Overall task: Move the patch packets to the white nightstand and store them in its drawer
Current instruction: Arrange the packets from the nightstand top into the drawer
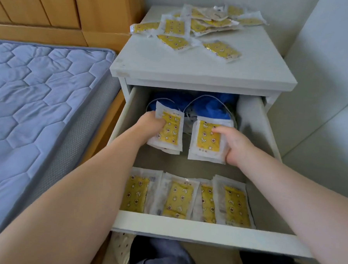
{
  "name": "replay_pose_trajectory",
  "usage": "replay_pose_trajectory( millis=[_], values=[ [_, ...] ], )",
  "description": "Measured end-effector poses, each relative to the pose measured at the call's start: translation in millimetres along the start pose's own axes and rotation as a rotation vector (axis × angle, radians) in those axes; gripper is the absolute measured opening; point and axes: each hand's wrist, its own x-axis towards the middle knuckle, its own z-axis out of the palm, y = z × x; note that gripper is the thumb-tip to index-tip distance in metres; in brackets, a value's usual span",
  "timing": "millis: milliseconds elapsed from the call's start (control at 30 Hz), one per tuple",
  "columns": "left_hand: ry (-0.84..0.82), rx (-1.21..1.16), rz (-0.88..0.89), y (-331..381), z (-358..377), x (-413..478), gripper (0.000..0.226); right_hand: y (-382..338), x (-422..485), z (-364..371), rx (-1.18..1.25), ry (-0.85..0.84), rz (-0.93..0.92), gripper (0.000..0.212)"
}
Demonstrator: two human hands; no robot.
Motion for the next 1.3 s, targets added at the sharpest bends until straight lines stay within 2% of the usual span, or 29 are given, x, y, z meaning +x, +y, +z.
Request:
replay_pose_trajectory(
  millis=[67, 267, 367, 433, 500, 533, 600, 667, 700, 833, 867, 933, 1000, 1067, 1167, 1300],
  values=[
    [-0.008, 0.051, 0.019, 1, -3, 3, 0.029, 5, -1, 1, -0.085, 0.006, 0.051, 0.006],
    [-0.014, 0.103, 0.057, -7, -14, 10, 0.032, 35, -10, 18, -0.314, -0.113, 0.221, 0.016],
    [-0.008, 0.105, 0.043, -8, -16, 12, 0.031, 60, -22, 43, -0.307, -0.244, 0.294, 0.009],
    [-0.017, 0.103, 0.043, -7, -16, 12, 0.033, 75, -25, 60, -0.338, -0.302, 0.261, 0.014],
    [-0.031, 0.097, 0.036, -7, -17, 11, 0.034, 83, -27, 71, -0.439, -0.434, 0.255, 0.019],
    [-0.035, 0.095, 0.034, -7, -17, 11, 0.034, 84, -28, 72, -0.575, -0.509, 0.249, 0.019],
    [-0.05, 0.108, 0.027, -7, -17, 9, 0.034, 77, -30, 66, -1.01, -0.58, 0.106, 0.021],
    [-0.084, 0.123, 0.02, -6, -16, 7, 0.034, 59, -27, 55, -1.399, -0.494, -0.144, 0.023],
    [-0.115, 0.126, 0.012, -5, -15, 6, 0.034, 47, -24, 48, -1.466, -0.41, -0.237, 0.022],
    [-0.312, 0.146, -0.001, -1, -13, 0, 0.036, 2, 3, 17, -1.289, 0.081, -0.607, 0.023],
    [-0.358, 0.161, 0.006, 0, -12, -3, 0.035, -4, 9, 12, -1.216, 0.154, -0.659, 0.024],
    [-0.437, 0.191, 0.032, 4, -10, -8, 0.031, -10, 15, 6, -1.073, 0.114, -0.644, 0.036],
    [-0.501, 0.223, 0.077, 7, -10, -12, 0.026, -10, 17, 7, -0.968, -0.033, -0.58, 0.047],
    [-0.549, 0.233, 0.114, 10, -8, -15, 0.019, -9, 15, 9, -0.946, -0.132, -0.536, 0.048],
    [-0.556, 0.239, 0.156, 14, -4, -18, 0.017, -9, 15, 8, -0.924, -0.167, -0.46, 0.028],
    [-0.511, 0.306, 0.213, 19, -1, -21, 0.031, -8, 11, 11, -0.8, -0.183, -0.36, 0.008]
  ],
)
